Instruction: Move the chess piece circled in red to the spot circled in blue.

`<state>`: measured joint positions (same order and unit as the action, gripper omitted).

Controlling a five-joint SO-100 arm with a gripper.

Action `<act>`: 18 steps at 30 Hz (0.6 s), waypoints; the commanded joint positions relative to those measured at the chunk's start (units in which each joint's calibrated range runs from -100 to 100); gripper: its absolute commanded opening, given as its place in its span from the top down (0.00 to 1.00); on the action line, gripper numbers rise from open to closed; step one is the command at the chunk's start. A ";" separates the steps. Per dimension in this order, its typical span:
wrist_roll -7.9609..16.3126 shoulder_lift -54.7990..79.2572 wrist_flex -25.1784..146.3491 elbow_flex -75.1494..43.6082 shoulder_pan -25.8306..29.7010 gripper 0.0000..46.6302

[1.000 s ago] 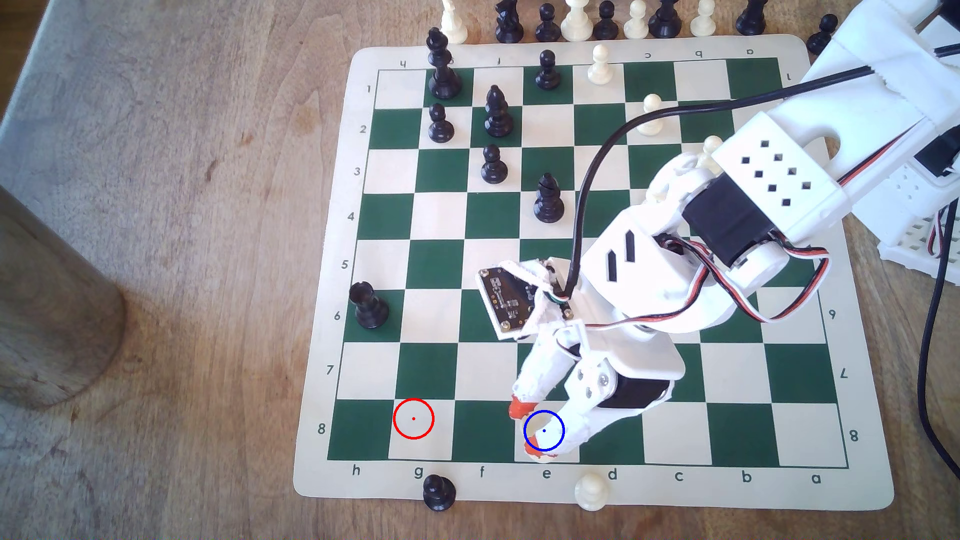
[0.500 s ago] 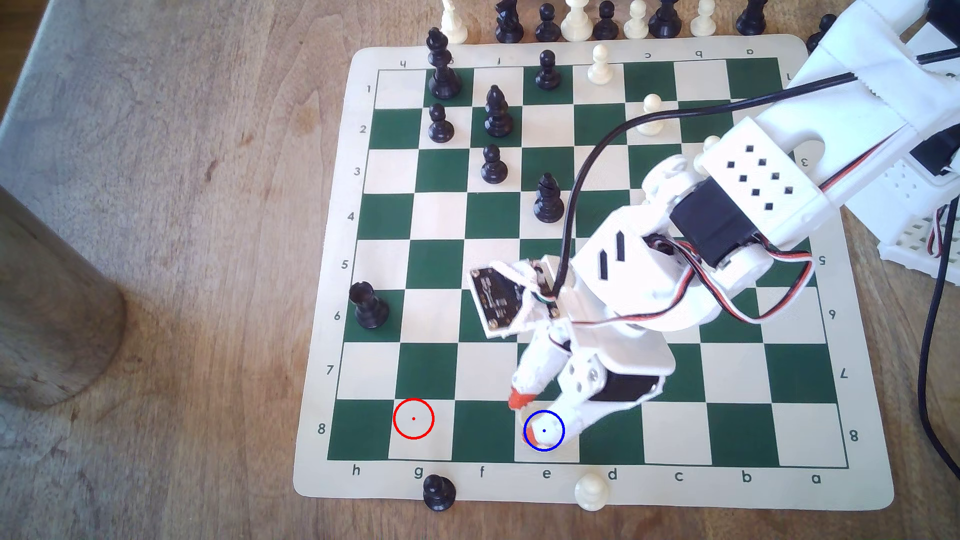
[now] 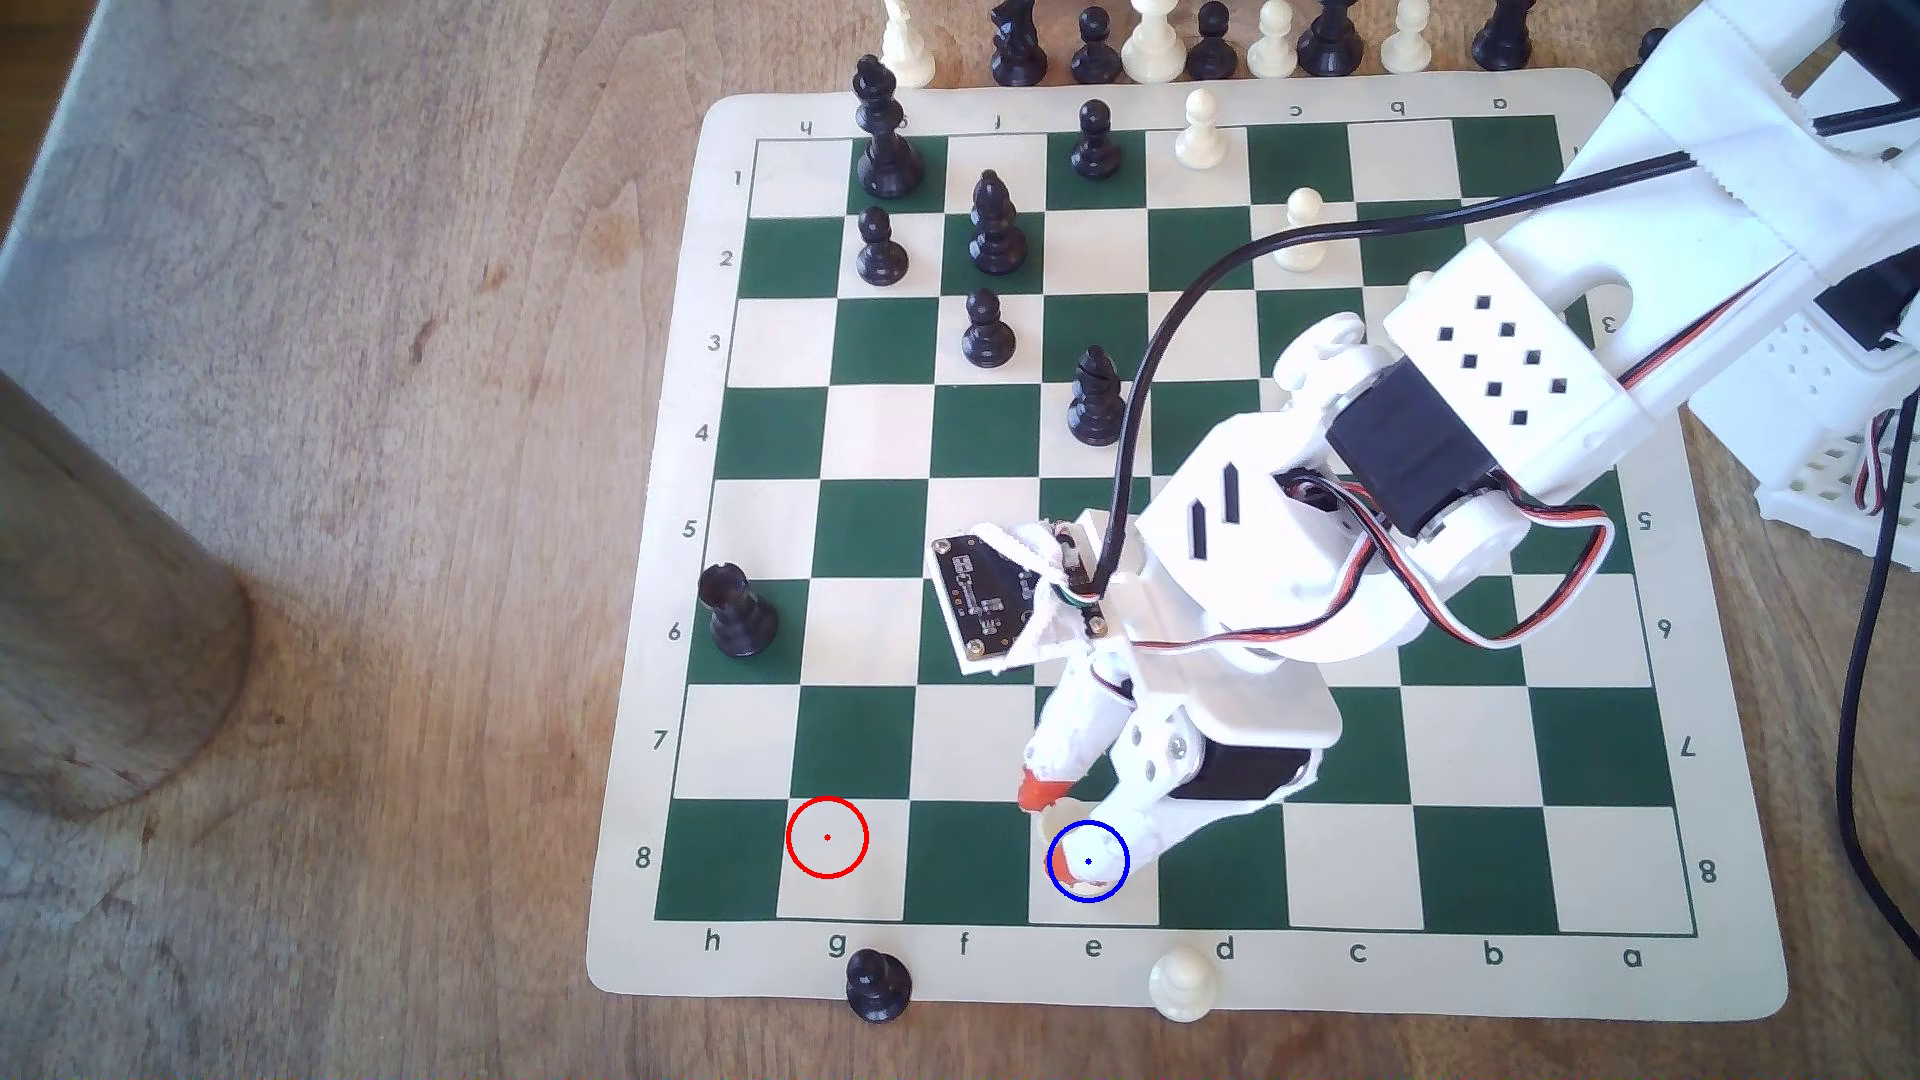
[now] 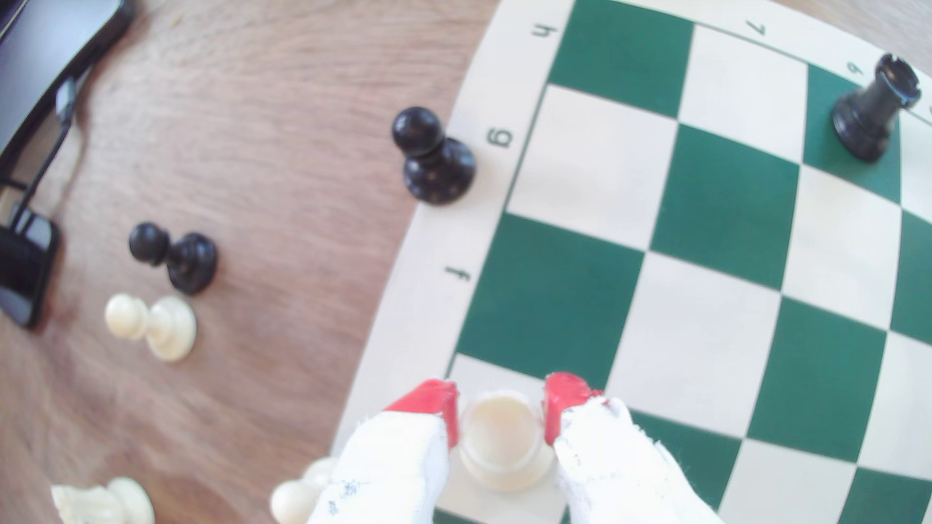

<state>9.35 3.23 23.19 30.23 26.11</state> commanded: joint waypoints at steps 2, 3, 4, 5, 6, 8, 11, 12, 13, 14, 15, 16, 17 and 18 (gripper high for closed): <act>-0.29 -2.80 1.79 -0.86 -0.41 0.68; -0.29 -3.23 2.20 -0.86 -0.41 0.67; -0.29 -3.57 2.53 -0.86 -0.41 0.66; -0.24 -3.90 2.86 -0.86 -0.41 0.66; -0.24 -4.50 4.41 -1.31 -0.41 0.65; -0.29 -5.43 6.21 -1.94 -0.49 0.65; -0.29 -7.56 9.57 -3.39 -0.72 0.65; -0.29 -8.23 10.15 -3.58 -0.72 0.64; -0.24 -8.91 10.56 -3.58 -0.72 0.64; -0.20 -9.42 10.97 -3.58 -0.80 0.64; -0.20 -10.61 11.78 -3.21 -0.88 0.64; -0.20 -11.38 12.28 -2.85 -0.96 0.64; -0.24 -12.31 12.93 -2.40 -1.04 0.64; -0.24 -13.58 13.50 -1.67 -1.04 0.64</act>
<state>9.35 -1.72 34.98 30.23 25.37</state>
